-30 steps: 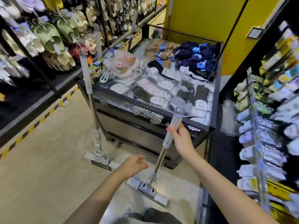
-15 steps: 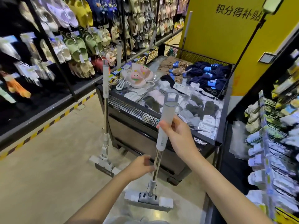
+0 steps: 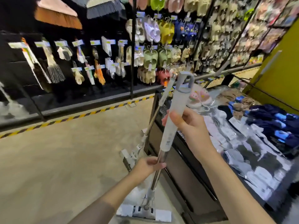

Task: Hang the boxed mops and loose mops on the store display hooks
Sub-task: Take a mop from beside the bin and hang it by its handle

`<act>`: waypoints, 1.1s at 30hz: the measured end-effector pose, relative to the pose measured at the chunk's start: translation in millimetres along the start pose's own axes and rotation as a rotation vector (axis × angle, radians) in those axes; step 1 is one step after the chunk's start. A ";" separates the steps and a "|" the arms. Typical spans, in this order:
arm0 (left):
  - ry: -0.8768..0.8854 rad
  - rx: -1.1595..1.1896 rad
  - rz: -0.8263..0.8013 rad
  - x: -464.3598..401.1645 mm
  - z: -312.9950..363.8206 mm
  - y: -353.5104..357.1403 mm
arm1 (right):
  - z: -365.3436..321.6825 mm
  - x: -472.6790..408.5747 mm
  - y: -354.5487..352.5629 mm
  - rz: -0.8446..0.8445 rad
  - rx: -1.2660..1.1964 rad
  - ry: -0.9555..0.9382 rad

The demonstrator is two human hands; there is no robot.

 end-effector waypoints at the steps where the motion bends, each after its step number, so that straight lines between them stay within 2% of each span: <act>1: -0.001 0.002 0.053 2.9 1.4 -13.3 | -3.8 -9.1 12.3 -0.043 -0.008 -0.007; 8: 0.054 0.066 0.381 36.1 22.5 -121.4 | -36.3 -64.6 126.6 -0.262 -0.019 -0.054; 19: 0.069 0.100 0.688 129.8 29.0 -336.5 | -38.3 -103.3 365.6 -0.690 -0.061 -0.019; 33: 0.072 0.139 0.980 211.1 25.2 -594.5 | -68.3 -171.6 657.8 -0.776 -0.095 -0.105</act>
Point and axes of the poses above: each hand's wrist, its own x-axis away from the middle knuckle, its own y-axis out of the palm, z = x × y, the point moved 1 cm from there along -x, towards the middle knuckle, and after that the axes turned 12 degrees about y, right-handed, at the moved point
